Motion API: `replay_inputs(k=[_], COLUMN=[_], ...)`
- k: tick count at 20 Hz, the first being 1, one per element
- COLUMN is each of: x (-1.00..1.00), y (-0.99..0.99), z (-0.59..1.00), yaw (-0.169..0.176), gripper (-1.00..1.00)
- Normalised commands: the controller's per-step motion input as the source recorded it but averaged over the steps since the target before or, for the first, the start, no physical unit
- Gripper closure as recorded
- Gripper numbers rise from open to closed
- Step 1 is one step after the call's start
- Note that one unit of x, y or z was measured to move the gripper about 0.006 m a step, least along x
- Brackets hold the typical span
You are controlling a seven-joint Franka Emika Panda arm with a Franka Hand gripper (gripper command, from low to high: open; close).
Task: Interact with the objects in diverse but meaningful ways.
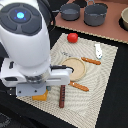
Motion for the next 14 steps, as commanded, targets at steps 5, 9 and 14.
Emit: replay_inputs(k=[5,9,14], x=[-0.32,-0.28,-0.14], y=[-0.03,0.00,0.06], z=[-0.31,-0.19,0.24], yaw=[0.035,0.027,0.015], gripper=[1.00,1.00,-1.00])
